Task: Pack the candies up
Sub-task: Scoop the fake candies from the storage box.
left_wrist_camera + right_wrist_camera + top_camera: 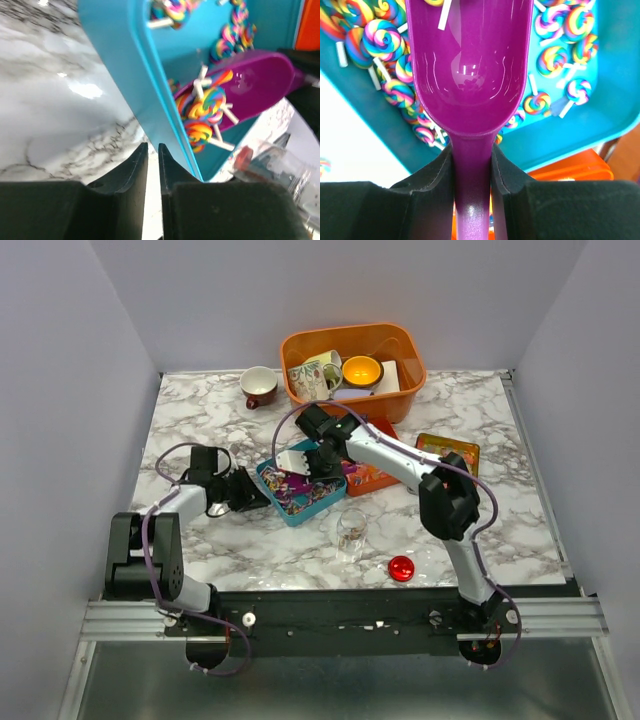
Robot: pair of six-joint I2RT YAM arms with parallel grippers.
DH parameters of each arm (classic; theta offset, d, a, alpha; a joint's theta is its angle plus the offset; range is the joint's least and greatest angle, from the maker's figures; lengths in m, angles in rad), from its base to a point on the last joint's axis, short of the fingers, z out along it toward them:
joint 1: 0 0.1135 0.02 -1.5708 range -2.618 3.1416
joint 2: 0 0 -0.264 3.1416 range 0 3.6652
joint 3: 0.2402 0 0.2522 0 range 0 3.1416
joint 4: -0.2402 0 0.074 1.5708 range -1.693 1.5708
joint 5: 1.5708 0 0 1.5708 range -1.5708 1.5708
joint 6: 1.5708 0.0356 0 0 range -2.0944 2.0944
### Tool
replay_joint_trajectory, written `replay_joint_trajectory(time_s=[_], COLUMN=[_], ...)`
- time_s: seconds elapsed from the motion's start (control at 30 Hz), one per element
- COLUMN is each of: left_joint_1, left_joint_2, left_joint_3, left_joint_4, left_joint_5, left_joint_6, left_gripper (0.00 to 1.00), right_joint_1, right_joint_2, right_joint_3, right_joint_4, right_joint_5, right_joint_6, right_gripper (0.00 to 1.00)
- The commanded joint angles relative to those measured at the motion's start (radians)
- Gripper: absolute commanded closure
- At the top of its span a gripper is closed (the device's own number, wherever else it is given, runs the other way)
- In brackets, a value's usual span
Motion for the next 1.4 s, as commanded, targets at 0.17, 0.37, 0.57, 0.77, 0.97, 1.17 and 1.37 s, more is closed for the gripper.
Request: replay_joint_trajectory(time_s=[0.17, 0.37, 0.57, 0.77, 0.97, 1.17, 1.37], left_joint_1=[0.004, 0.030, 0.038, 0.050, 0.076, 0.115, 0.115], left_joint_2=[-0.131, -0.203, -0.237, -0.290, -0.316, -0.321, -0.358], left_joint_3=[0.068, 0.122, 0.183, 0.153, 0.099, 0.097, 0.110], left_joint_4=[-0.168, -0.176, -0.208, -0.263, -0.286, -0.266, -0.261], left_joint_5=[0.158, 0.199, 0.219, 0.064, -0.077, -0.140, -0.140], left_joint_6=[0.174, 0.215, 0.301, 0.352, 0.335, 0.340, 0.335], left_gripper=[0.69, 0.65, 0.60, 0.49, 0.39, 0.35, 0.35], right_joint_1=[-0.051, -0.105, -0.181, -0.206, -0.218, -0.221, -0.220], right_joint_2=[-0.086, -0.152, -0.290, -0.525, -0.710, -0.856, -0.954], right_joint_3=[-0.037, -0.138, -0.291, -0.443, -0.538, -0.655, -0.732], right_joint_4=[0.092, 0.193, 0.309, 0.300, 0.110, -0.089, -0.200], right_joint_5=[-0.093, -0.137, -0.298, -0.394, -0.342, -0.221, -0.109], right_joint_6=[0.031, 0.046, 0.082, 0.054, -0.074, -0.248, -0.322], right_gripper=[0.99, 0.99, 0.99, 0.99, 0.99, 0.99, 0.99])
